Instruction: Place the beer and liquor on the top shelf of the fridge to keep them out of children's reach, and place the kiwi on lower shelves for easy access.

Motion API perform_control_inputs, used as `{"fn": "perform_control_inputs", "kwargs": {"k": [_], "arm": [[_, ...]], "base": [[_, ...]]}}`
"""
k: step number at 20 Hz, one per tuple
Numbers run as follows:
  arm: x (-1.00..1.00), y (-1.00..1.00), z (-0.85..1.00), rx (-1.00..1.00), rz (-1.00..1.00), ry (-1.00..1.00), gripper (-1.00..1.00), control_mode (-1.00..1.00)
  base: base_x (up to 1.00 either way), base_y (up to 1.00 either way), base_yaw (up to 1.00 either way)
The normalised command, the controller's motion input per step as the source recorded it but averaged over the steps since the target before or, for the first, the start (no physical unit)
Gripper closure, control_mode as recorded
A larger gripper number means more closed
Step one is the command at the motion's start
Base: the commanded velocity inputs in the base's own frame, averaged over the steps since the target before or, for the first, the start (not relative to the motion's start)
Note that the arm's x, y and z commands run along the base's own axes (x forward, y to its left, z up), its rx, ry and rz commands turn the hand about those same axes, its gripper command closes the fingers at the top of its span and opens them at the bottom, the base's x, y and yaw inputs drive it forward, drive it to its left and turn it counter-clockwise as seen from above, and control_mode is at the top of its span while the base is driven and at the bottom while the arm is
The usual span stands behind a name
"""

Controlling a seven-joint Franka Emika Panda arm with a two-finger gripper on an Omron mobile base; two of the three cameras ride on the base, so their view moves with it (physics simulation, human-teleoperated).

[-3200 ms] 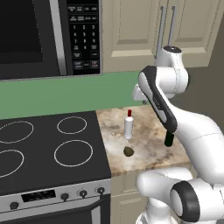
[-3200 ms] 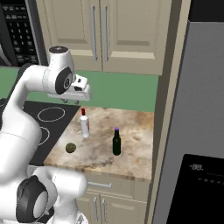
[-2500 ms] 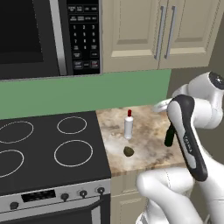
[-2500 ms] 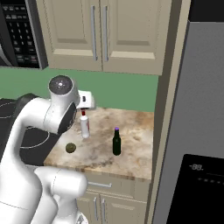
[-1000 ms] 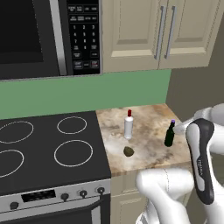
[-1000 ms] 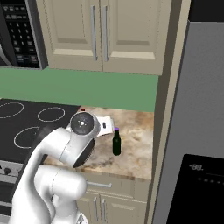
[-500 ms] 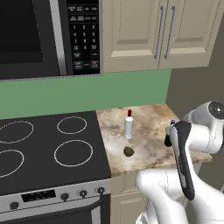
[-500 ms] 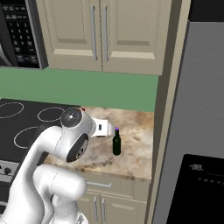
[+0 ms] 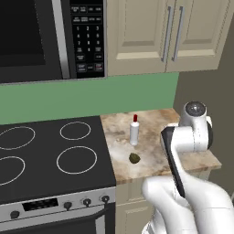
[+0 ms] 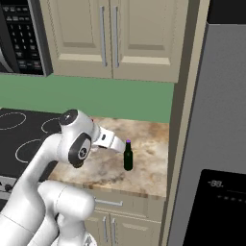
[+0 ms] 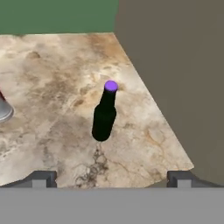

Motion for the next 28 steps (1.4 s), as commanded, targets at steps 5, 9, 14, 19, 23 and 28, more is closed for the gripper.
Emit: {"fn": "perform_control_inputs", "kwargs": {"k": [5, 9, 14, 19, 23, 28], "arm": [[0.34, -0.05, -0.24, 0.00, -0.34, 0.11, -1.00, -1.00], [0.37, -0.01, -0.25, 0.00, -0.32, 0.10, -1.00, -1.00], [0.41, -0.04, -0.17, 0.00, -0.26, 0.06, -1.00, -1.00], [0.35, -0.13, -0.10, 0.00, -0.15, 0.02, -1.00, -1.00], [0.31, -0.14, -0.19, 0.00, -0.10, 0.00, -1.00, -1.00], [0.29, -0.16, -0.28, 0.00, -0.07, 0.00, -1.00, -1.00]], "base": [[0.00, 0.00, 0.00], [0.00, 0.00, 0.00], [0.00, 0.00, 0.00], [0.00, 0.00, 0.00], [0.00, 0.00, 0.00], [0.00, 0.00, 0.00]]}}
